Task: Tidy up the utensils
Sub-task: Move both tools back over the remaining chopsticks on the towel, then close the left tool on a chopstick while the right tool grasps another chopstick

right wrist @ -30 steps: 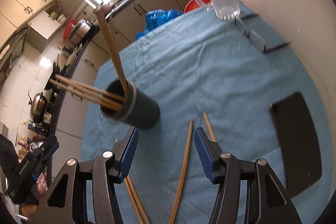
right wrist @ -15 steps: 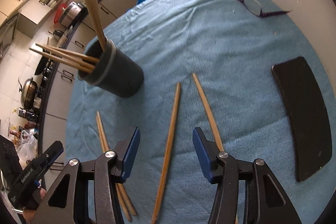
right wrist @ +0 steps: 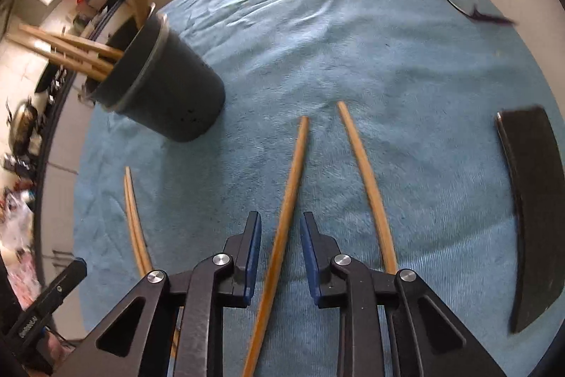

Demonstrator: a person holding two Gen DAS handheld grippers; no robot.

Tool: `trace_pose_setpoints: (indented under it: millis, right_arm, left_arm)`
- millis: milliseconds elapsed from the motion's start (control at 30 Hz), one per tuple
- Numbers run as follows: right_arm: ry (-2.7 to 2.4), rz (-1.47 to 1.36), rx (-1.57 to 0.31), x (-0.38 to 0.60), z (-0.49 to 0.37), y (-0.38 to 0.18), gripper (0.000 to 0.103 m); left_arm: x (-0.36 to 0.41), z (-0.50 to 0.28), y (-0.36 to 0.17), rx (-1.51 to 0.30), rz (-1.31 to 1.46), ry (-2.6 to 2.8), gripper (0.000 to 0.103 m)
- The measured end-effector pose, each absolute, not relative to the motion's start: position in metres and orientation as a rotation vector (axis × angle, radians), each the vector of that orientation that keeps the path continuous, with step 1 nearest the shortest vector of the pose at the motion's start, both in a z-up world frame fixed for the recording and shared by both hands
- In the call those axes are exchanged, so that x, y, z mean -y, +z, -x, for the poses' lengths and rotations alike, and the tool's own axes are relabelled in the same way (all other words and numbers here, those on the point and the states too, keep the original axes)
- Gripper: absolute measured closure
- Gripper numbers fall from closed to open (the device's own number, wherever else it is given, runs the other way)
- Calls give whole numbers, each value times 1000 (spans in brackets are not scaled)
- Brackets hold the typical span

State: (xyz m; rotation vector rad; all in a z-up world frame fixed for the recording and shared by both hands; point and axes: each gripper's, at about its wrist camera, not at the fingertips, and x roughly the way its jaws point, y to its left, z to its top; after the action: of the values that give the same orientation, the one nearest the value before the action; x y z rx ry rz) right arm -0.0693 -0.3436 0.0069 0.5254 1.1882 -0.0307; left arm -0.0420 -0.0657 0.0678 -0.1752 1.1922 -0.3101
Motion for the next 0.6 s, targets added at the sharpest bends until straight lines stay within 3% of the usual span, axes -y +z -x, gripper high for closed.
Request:
trace_pose_setpoints:
  millis: [67, 467, 600]
  right_arm:
    - [-5, -512, -1202, 339, 66, 6, 95]
    - [33, -483, -1209, 340, 83, 12, 96]
    - [29, -503, -1204, 350, 93, 14, 96]
  left_arm:
    - [69, 39, 64, -1210, 178, -324, 63]
    - [102, 22, 31, -1324, 144, -343, 84]
    - [109, 20, 25, -1335, 127, -342, 85]
